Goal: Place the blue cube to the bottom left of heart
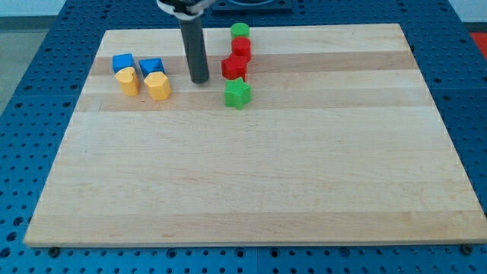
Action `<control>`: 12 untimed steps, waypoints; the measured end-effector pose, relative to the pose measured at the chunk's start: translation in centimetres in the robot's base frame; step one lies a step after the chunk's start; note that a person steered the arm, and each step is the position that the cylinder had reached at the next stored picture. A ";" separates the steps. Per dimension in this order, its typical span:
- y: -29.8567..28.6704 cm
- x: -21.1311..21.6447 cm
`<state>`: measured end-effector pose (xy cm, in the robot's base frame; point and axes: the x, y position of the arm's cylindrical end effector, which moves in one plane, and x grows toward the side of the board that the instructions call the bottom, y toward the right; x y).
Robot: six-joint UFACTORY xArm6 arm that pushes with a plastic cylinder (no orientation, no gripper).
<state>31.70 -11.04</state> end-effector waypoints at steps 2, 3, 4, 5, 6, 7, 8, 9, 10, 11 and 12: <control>-13.4 -4.4; -17.5 -4.8; -16.3 -2.3; -17.0 3.6; -16.3 8.1; -16.8 8.6; -13.2 8.8; -11.1 8.8; -10.9 7.1; -14.0 7.9; -17.1 8.8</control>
<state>40.54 -28.18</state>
